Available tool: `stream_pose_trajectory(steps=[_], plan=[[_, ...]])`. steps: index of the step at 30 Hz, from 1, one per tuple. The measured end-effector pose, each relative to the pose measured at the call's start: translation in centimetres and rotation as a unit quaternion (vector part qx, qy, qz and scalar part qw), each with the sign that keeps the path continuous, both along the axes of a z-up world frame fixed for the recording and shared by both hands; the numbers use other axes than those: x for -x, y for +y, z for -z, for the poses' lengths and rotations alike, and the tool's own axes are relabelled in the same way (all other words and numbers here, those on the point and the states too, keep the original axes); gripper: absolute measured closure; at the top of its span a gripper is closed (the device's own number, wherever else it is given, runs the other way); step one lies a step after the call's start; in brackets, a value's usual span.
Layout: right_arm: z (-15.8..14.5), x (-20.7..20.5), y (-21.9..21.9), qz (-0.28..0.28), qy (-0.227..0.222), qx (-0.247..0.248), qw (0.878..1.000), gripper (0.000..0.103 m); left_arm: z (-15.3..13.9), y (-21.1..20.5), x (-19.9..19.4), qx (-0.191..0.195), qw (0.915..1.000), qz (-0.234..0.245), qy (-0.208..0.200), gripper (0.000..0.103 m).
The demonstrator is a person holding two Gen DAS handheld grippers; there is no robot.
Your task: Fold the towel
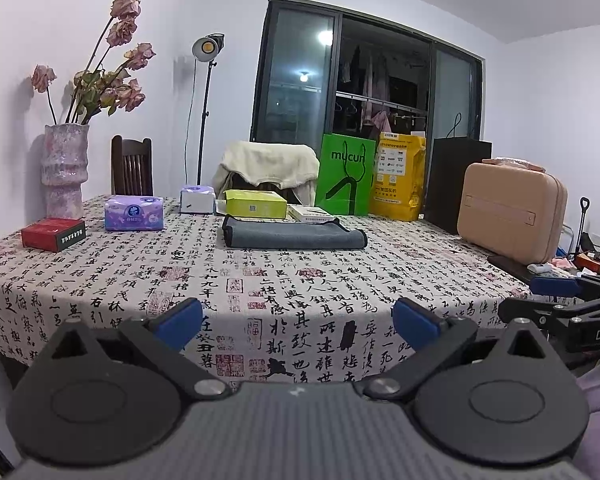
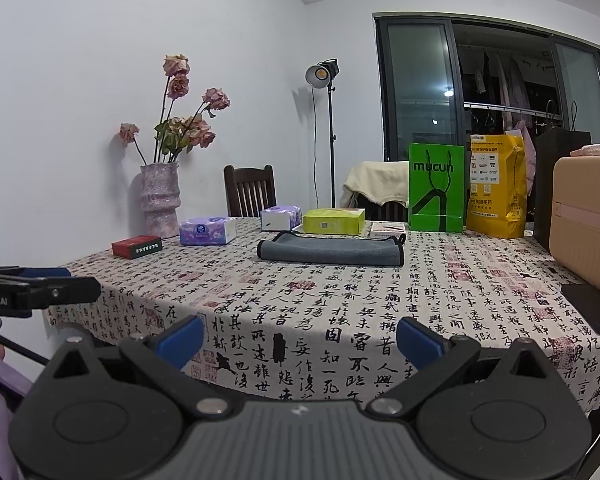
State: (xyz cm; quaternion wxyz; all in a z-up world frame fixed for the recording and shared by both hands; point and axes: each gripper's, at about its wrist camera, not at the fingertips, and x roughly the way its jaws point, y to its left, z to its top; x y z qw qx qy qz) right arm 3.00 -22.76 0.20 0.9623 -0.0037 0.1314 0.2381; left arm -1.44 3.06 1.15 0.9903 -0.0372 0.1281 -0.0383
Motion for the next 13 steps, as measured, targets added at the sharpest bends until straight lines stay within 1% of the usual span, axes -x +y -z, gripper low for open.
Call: stream_pose_trajectory(steps=[13], plan=[[0.14,-0.11,0.02,-0.001,0.0,0.001,1.0,0.0,-0.07,-0.09,-0.02,0.0,1.0,-0.001,0.003,0.0]])
